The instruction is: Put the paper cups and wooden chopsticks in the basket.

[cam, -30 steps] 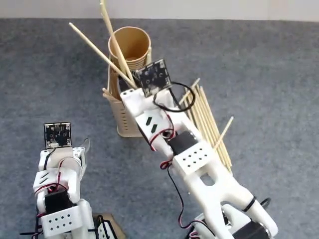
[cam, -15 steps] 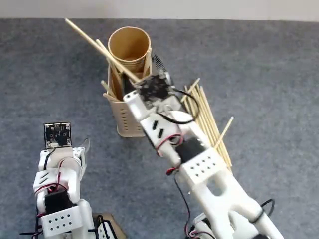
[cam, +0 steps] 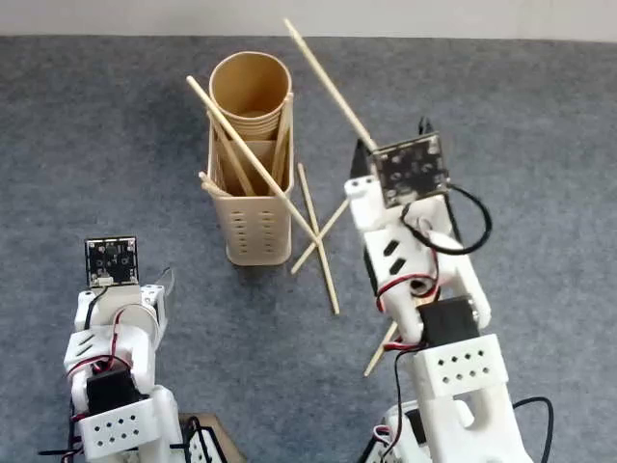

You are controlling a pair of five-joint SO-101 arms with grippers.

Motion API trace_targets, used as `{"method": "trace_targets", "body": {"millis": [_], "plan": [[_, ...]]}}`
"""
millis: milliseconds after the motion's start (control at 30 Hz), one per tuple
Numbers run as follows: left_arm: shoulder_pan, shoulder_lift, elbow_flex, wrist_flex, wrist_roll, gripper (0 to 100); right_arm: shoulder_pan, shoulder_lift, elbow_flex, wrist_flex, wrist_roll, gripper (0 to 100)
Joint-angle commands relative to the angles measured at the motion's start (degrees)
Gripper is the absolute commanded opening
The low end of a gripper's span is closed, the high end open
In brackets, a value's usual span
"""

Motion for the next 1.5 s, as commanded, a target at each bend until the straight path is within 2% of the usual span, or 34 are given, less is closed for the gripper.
{"method": "trace_targets", "body": {"millis": [0,133,267,400,633,833,1033,1300,1467], "plan": [[0.9,0.4,1.2,0.2,-0.8,28,-4.4,-1.5,0.0,0.6,0.4,25.8],[0.9,0.4,1.2,0.2,-0.8,28,-4.8,-0.7,0.0,5.0,0.7,25.5],[0.9,0.4,1.2,0.3,-0.8,28,1.5,-0.7,-0.4,13.5,0.7,17.8],[0.9,0.4,1.2,0.3,-0.8,28,6.7,-0.7,3.0,14.0,0.8,12.0],[0.9,0.4,1.2,0.3,-0.8,28,4.2,-0.7,13.5,14.2,2.1,11.6],[0.6,-0.1,-0.1,-0.2,-1.0,28,1.3,-0.8,15.2,23.6,5.0,11.9],[0.9,0.4,-13.8,-1.0,-2.7,28,4.2,-0.8,8.8,28.5,5.2,11.9],[4.2,1.3,-23.5,-10.5,-4.0,28,7.5,-0.7,8.8,30.4,5.3,12.0],[5.6,17.5,-37.9,-10.1,-1.7,28,7.5,-0.7,8.7,37.3,5.4,12.0]]}}
